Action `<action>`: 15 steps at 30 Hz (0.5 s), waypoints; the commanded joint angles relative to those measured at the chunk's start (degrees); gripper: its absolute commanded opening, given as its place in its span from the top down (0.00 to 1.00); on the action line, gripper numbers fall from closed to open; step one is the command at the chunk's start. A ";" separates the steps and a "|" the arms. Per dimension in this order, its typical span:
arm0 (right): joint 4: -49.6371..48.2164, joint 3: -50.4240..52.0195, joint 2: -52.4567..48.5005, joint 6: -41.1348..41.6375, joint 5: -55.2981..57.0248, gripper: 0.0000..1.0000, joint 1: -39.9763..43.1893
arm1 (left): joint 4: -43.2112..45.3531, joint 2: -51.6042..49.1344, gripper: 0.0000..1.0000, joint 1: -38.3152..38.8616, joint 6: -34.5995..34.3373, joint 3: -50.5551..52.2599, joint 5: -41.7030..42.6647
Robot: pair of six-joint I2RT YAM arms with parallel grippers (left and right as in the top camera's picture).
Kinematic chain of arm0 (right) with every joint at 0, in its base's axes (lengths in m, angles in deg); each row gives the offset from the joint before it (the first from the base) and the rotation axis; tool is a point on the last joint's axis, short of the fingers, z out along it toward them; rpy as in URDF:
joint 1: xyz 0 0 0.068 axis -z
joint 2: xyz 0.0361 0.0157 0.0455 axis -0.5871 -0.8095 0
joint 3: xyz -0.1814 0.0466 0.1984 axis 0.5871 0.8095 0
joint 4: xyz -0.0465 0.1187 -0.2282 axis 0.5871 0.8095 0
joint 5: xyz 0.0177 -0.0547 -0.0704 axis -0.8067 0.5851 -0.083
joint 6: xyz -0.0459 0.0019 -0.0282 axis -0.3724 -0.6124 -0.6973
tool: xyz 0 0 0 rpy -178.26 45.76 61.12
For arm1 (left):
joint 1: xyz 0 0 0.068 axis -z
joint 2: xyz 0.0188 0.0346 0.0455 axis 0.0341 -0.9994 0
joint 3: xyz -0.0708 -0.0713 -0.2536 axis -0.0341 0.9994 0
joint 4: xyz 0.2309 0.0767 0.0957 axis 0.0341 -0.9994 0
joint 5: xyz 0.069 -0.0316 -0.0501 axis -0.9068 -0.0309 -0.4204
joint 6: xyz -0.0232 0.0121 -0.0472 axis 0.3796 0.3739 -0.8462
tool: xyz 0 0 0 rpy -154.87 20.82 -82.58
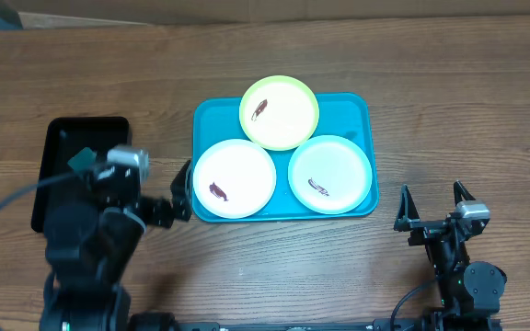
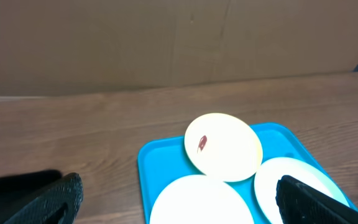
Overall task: Clean dirty plates on tray and stack at the side
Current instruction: 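Move the left gripper over the black tray toward the green sponge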
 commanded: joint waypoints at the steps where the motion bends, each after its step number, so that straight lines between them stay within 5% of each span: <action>1: -0.24 0.59 0.46 -0.04 0.52 0.00 -0.22 | 1.31 -5.86 0.00 0.26 -1.22 -3.78 -0.46; 10: -0.24 0.59 0.46 -0.04 0.52 0.00 -0.22 | -25.73 -32.85 0.00 -2.60 -10.29 -28.59 -25.77; 15: -0.24 0.59 0.46 -0.04 0.55 0.00 -0.22 | -28.59 -42.32 0.00 -10.19 -14.67 -32.83 -20.44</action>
